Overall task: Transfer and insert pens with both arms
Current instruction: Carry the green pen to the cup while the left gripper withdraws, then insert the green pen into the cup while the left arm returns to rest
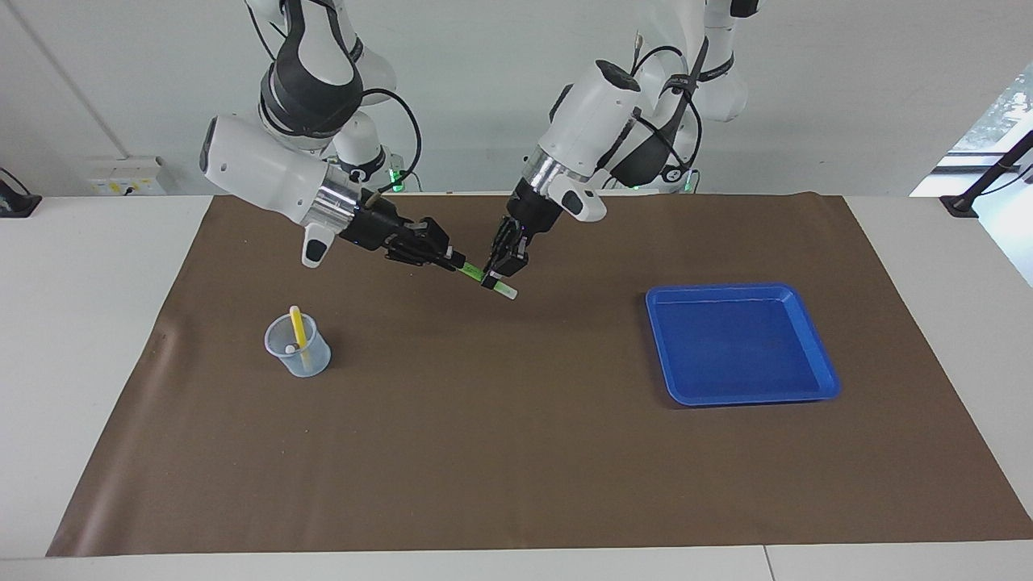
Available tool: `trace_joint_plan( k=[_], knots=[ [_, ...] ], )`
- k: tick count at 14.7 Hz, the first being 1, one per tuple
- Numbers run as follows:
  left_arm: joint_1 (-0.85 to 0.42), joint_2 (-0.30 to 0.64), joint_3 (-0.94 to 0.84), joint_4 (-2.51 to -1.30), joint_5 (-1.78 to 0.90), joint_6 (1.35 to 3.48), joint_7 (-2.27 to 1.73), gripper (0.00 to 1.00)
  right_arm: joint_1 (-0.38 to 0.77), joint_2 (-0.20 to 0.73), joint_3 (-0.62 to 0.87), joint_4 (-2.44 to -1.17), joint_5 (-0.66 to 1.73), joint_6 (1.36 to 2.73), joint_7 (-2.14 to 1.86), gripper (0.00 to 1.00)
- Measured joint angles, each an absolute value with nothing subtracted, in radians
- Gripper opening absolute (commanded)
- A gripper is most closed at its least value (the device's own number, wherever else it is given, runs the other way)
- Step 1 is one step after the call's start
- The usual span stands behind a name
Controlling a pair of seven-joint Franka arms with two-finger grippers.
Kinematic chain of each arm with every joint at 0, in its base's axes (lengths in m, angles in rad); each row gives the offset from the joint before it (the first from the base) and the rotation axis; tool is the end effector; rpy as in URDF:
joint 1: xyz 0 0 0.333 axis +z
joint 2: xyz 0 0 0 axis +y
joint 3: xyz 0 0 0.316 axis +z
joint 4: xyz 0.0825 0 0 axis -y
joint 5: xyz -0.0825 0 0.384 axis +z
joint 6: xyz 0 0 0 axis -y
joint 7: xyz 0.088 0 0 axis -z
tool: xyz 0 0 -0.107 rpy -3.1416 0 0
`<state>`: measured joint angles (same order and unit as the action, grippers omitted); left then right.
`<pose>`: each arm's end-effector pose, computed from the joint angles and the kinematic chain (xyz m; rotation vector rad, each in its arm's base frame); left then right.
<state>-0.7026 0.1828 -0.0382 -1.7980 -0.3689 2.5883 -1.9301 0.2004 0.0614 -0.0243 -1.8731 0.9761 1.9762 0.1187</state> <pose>0.4901 -0.4368 0.5126 1.8635 1.6457 -0.1825 0.5739 0.1559 0.5067 -2.2137 0.3750 0.1132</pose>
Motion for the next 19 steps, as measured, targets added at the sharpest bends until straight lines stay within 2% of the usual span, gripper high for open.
trace_joint_plan(
  k=[5, 7, 9, 11, 15, 19],
  knots=[
    [-0.696, 0.184, -0.022, -1.798, -0.368, 2.542, -1.718, 1.00, 0.186, 0.064, -0.031, -1.841, 0.861, 1.956, 0.117, 0.00],
    [-0.662, 0.183, -0.014, -1.797, -0.368, 2.470, -1.548, 1.00, 0.158, 0.080, -0.034, -1.753, 0.716, 1.858, 0.114, 0.00],
    [-0.606, 0.177, -0.011, -1.796, -0.368, 2.380, -1.367, 1.00, 0.126, 0.109, -0.035, -1.647, 0.540, 1.750, 0.051, 0.00],
    [-0.545, 0.166, -0.008, -1.797, -0.368, 2.291, -1.176, 1.00, 0.095, 0.135, -0.036, -1.593, 0.388, 1.697, -0.117, 0.00],
    [-0.407, 0.120, -0.005, -1.829, -0.353, 2.143, -0.781, 1.00, 0.063, 0.161, -0.036, -1.573, 0.079, 1.679, -0.468, 0.00],
    [-0.262, 0.040, -0.002, -1.891, -0.244, 2.022, -0.460, 1.00, 0.077, 0.165, -0.030, -1.575, -0.019, 1.681, -0.551, 0.00]
  ],
)
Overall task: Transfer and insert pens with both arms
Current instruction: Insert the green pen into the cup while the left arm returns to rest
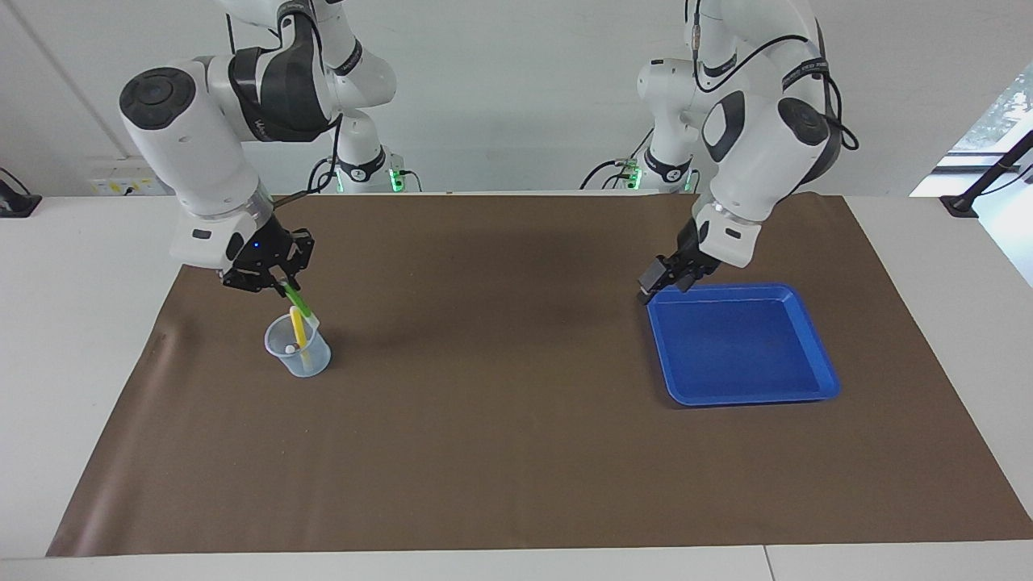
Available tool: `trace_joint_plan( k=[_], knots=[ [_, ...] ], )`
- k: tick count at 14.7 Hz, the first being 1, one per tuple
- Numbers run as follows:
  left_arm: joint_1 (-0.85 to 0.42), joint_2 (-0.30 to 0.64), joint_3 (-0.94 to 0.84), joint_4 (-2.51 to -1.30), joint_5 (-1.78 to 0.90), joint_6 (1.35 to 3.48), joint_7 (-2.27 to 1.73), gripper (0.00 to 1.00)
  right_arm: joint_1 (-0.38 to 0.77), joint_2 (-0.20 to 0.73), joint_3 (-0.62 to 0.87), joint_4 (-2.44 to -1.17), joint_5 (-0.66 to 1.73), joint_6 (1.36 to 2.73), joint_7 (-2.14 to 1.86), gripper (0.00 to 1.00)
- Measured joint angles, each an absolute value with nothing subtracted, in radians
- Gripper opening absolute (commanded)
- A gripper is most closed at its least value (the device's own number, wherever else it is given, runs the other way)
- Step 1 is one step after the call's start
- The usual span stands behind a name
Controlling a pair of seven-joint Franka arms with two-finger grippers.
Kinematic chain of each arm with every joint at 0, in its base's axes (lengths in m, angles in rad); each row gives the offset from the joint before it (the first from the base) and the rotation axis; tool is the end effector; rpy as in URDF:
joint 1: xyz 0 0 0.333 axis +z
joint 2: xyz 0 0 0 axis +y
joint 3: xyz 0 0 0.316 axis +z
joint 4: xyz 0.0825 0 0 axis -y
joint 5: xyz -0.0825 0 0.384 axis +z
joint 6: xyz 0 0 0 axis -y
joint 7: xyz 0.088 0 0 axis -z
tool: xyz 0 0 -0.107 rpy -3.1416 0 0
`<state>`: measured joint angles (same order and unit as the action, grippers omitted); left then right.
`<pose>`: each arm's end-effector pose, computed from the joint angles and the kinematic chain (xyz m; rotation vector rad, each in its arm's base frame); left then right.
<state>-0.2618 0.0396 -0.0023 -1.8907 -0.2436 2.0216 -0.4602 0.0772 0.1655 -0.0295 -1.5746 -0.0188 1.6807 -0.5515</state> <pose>0.5576 -0.1653 0.4907 2.8690 0.4228 0.0081 0.6067 0.0284 0.5357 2.9912 0.9287 -0.0992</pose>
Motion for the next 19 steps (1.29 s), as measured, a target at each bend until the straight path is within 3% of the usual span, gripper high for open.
trace_joint_plan(
  k=[5, 19],
  knots=[
    [-0.121, -0.026, -0.001, -1.895, -0.145, 1.892, -0.168, 1.00, 0.071, 0.159, -0.034, -1.655, -0.025, 1.756, -0.586, 0.00],
    [-0.050, -0.039, 0.003, -1.626, -0.090, 1.525, -0.064, 1.00, 0.031, 0.083, -0.036, -1.873, -0.026, 1.925, -0.664, 0.00]
  ],
)
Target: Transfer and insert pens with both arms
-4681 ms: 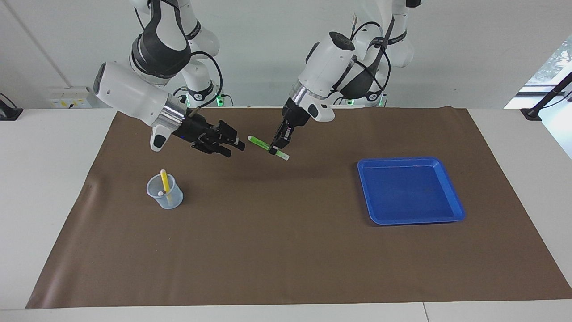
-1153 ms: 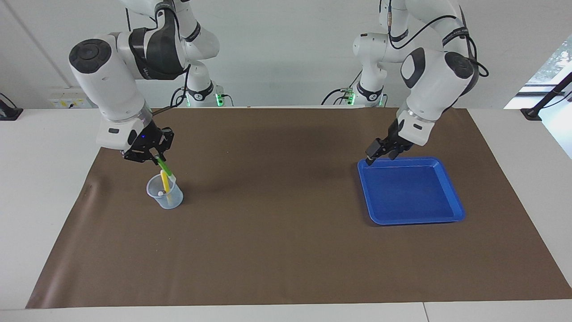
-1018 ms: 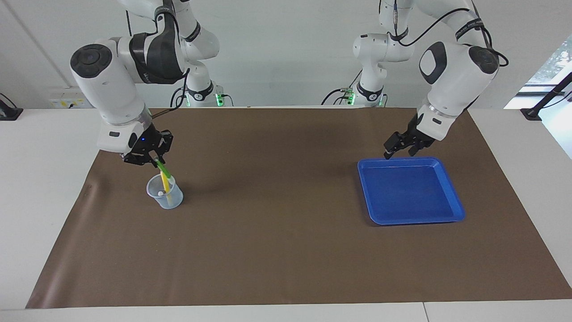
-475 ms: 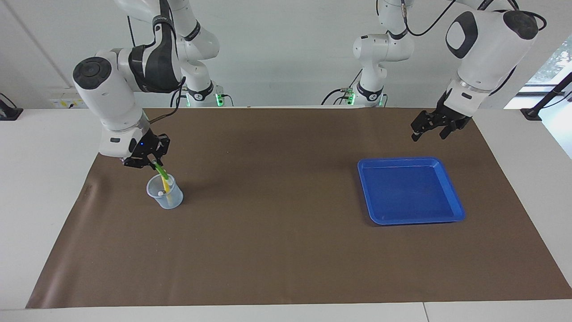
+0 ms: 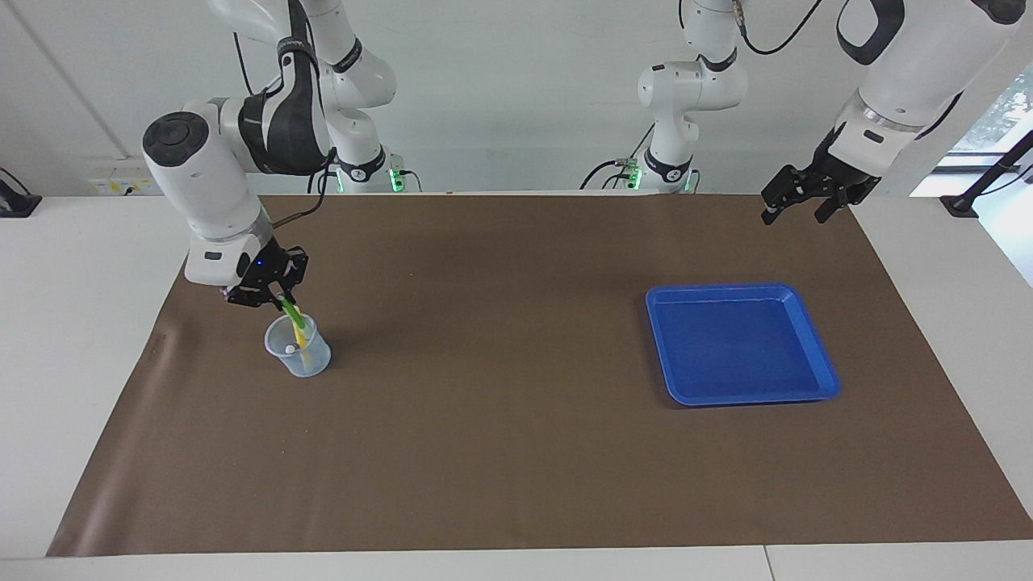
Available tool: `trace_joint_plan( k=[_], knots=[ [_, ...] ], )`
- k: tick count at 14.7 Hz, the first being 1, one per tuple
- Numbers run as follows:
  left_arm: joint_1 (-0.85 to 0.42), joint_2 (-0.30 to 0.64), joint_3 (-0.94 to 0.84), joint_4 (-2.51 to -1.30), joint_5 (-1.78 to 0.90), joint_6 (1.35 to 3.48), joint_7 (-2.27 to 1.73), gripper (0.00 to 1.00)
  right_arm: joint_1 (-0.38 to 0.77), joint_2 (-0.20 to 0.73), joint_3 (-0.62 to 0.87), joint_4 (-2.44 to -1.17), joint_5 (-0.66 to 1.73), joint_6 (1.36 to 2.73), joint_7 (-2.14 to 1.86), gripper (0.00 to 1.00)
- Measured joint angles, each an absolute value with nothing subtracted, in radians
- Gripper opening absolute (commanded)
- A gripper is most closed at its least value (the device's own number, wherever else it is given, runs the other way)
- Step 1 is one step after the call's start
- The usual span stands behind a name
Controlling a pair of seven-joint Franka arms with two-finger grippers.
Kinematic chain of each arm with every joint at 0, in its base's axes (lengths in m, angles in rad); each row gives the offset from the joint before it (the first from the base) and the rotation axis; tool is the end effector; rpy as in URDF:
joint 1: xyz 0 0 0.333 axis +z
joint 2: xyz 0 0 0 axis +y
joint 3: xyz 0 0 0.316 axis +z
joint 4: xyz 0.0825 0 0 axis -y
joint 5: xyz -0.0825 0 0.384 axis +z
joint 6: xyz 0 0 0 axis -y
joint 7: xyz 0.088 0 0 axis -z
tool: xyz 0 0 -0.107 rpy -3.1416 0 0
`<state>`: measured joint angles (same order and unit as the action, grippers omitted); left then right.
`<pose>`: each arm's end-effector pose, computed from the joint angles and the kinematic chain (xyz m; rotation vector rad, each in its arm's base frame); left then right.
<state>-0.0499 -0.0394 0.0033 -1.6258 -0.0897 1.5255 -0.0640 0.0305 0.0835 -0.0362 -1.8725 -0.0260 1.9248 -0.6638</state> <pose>0.5355 -0.0349 0.6168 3.0535 0.0245 -0.1005 0.5800 -0.0047 0.4636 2.9530 1.0240 -0.0600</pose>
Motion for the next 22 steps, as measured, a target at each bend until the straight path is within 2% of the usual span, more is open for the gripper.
trace_joint_plan(
  k=[1, 2, 3, 4, 5, 10, 16, 22],
  knots=[
    [-0.047, -0.038, 0.003, -1.626, -0.090, 1.518, -0.058, 1.00, 0.031, 0.082, -0.036, -1.884, -0.026, 1.939, -0.664, 0.00],
    [-0.046, -0.037, 0.003, -1.627, -0.090, 1.516, -0.056, 1.00, 0.031, 0.082, -0.036, -1.894, -0.026, 1.951, -0.664, 0.19],
    [-0.046, -0.036, 0.003, -1.628, -0.089, 1.516, -0.052, 1.00, 0.031, 0.082, -0.036, -1.901, -0.026, 1.957, -0.664, 0.51],
    [-0.046, -0.035, 0.003, -1.628, -0.089, 1.516, -0.042, 1.00, 0.031, 0.081, -0.036, -1.904, -0.026, 1.961, -0.664, 0.78],
    [-0.045, -0.035, 0.003, -1.628, -0.088, 1.516, -0.033, 1.00, 0.031, 0.080, -0.036, -1.906, -0.026, 1.962, -0.664, 1.00],
    [-0.015, -0.035, 0.006, -1.614, -0.085, 1.500, -0.016, 1.00, 0.034, 0.073, -0.033, -1.861, -0.026, 1.936, -0.664, 1.00],
    [-0.021, -0.035, -0.010, -1.616, -0.084, 1.494, -0.015, 1.00, 0.038, 0.045, 0.018, -1.650, -0.024, 1.676, -0.499, 1.00],
    [-0.033, -0.035, -0.016, -1.619, -0.059, 1.494, -0.015, 1.00, -0.002, 0.006, -0.020, -1.567, -0.019, 1.475, -0.418, 1.00]
  ],
)
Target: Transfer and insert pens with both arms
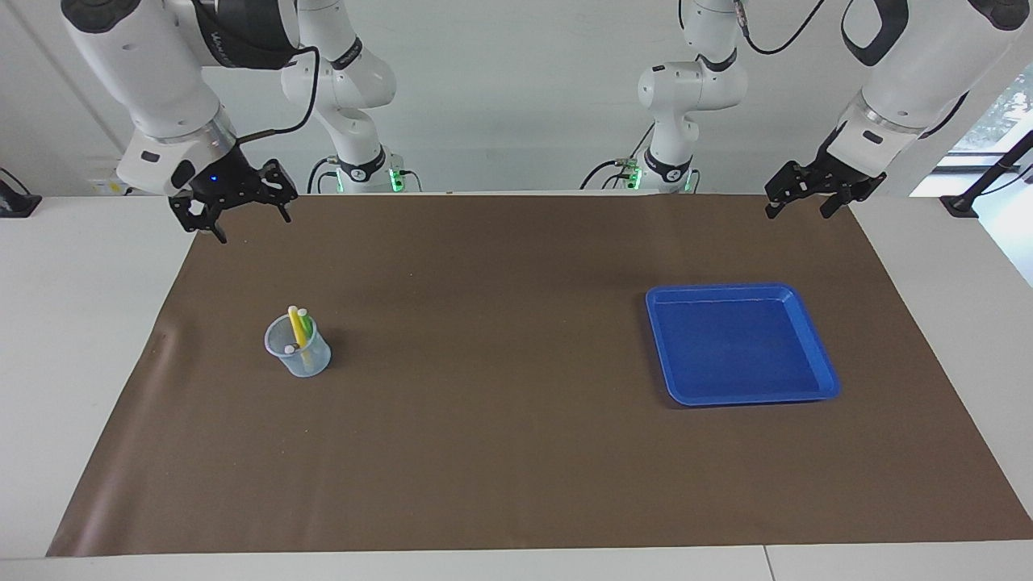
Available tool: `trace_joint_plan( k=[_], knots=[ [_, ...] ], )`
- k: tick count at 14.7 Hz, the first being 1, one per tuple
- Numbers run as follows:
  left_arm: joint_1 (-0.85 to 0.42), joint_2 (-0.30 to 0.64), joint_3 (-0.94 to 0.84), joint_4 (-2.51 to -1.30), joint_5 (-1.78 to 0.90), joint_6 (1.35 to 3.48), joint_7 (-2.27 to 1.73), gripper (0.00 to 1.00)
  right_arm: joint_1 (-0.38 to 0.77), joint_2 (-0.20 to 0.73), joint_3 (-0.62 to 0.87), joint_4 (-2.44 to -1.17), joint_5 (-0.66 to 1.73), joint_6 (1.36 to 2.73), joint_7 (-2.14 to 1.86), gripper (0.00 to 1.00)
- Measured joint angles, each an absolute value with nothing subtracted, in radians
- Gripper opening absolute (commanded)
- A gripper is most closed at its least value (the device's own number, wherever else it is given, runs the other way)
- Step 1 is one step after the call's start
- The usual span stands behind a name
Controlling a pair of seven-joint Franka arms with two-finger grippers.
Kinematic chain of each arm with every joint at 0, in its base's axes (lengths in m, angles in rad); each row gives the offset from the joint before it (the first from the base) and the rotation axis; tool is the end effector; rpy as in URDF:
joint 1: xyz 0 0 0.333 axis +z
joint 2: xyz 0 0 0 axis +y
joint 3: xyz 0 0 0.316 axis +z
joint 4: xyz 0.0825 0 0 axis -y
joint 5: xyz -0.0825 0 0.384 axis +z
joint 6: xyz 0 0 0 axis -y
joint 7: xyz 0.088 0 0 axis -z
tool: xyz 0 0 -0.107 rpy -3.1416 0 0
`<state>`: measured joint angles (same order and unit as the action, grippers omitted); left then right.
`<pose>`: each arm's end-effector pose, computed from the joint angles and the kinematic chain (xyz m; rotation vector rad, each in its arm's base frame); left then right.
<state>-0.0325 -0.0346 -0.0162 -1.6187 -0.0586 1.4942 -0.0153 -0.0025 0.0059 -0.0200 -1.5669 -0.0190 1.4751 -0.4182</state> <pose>0.5337 -0.0328 0.6148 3.0828 -0.0543 -0.1415 0.5455 -0.0144 0.6152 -3.0741 -0.6148 0.1561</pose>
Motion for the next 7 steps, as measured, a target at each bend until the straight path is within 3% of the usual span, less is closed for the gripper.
trace_joint_plan(
  k=[7],
  knots=[
    [-0.035, -0.035, -0.016, -1.616, -0.057, 1.498, -0.015, 1.00, -0.007, 0.017, -0.022, -1.510, -0.029, 1.419, -0.315, 1.00]
  ],
)
